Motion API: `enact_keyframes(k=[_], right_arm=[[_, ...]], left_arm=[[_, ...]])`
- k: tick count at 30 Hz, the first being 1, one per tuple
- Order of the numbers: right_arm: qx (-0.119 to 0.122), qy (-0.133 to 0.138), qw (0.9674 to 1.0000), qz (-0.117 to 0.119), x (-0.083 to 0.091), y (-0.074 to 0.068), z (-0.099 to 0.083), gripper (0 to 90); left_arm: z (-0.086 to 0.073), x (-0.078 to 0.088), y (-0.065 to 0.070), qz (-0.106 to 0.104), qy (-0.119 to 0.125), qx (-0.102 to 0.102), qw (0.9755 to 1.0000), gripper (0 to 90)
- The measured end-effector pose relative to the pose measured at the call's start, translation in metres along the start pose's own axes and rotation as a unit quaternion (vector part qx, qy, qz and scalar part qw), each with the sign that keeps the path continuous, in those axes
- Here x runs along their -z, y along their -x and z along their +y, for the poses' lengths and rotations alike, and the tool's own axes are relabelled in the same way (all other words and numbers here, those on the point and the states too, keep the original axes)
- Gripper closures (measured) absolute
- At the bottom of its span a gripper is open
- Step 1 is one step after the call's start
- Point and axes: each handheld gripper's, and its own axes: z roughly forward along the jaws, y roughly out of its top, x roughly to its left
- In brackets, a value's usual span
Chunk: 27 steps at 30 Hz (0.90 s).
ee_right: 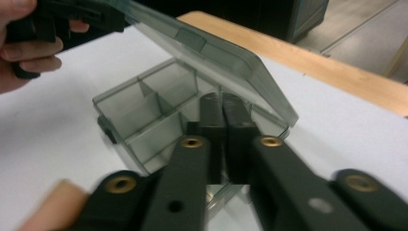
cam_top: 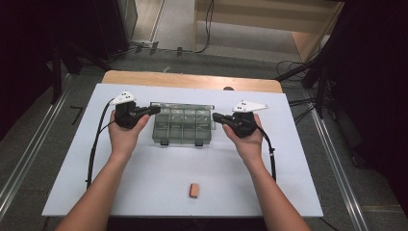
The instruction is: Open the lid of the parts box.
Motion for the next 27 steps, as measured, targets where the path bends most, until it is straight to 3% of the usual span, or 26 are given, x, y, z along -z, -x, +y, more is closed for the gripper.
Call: enact_keyframes(k=[2,4,5,8,9,10,11,13,19,20,21,22,23,25,27], right_arm=[[0.003,0.011,0.9999,-0.008,0.002,0.001,0.001,73.4],[0.002,0.03,0.9994,-0.02,0.002,0.003,0.001,60.5],[0.002,0.03,0.9994,-0.02,0.002,0.003,0.001,60.5],[-0.014,0.048,0.9985,-0.024,0.001,0.007,0.003,39.4],[-0.038,0.058,0.9975,-0.007,-0.001,0.011,0.003,21.1],[-0.046,0.063,0.997,-0.005,-0.002,0.013,0.003,10.2],[-0.046,0.063,0.997,-0.005,-0.002,0.013,0.003,10.2],[-0.057,0.067,0.9962,0.0,-0.006,0.015,0.003,0.0],[-0.06,0.059,0.9962,-0.022,-0.019,0.017,0.003,0.0],[-0.069,0.047,0.9956,-0.042,-0.026,0.018,0.006,8.6],[-0.069,0.047,0.9956,-0.042,-0.026,0.018,0.006,8.6],[-0.07,0.051,0.9948,-0.053,-0.031,0.018,0.007,22.0],[-0.07,0.051,0.9948,-0.053,-0.031,0.018,0.007,22.0],[-0.069,0.05,0.9931,-0.081,-0.037,0.02,0.007,40.6],[-0.071,0.046,0.9932,-0.08,-0.039,0.021,0.007,44.2]], left_arm=[[0.001,-0.001,-0.001,0.001,0.003,0.0,1.0,90.0],[0.003,-0.001,-0.002,0.002,0.011,0.002,0.9999,89.9],[0.004,-0.002,-0.003,0.003,0.013,0.004,0.9999,89.9],[0.005,-0.004,-0.005,0.006,0.019,0.007,0.9998,89.9],[0.005,-0.004,-0.006,0.007,0.02,0.008,0.9998,89.8],[0.006,-0.005,-0.007,0.007,0.021,0.011,0.9997,89.8],[0.006,-0.005,-0.008,0.008,0.022,0.012,0.9997,89.8],[0.008,-0.006,-0.009,0.011,0.023,0.014,0.9996,89.7],[0.013,-0.01,-0.012,0.014,0.027,0.016,0.9994,89.6],[0.013,-0.011,-0.012,0.014,0.027,0.016,0.9994,89.6],[0.013,-0.011,-0.013,0.013,0.027,0.016,0.9994,89.6],[0.014,-0.013,-0.013,0.012,0.029,0.016,0.9994,89.7],[0.014,-0.013,-0.013,0.012,0.029,0.016,0.9994,89.7],[0.015,-0.015,-0.014,0.015,0.032,0.016,0.9992,89.8],[0.015,-0.016,-0.015,0.016,0.034,0.019,0.9991,89.8]])
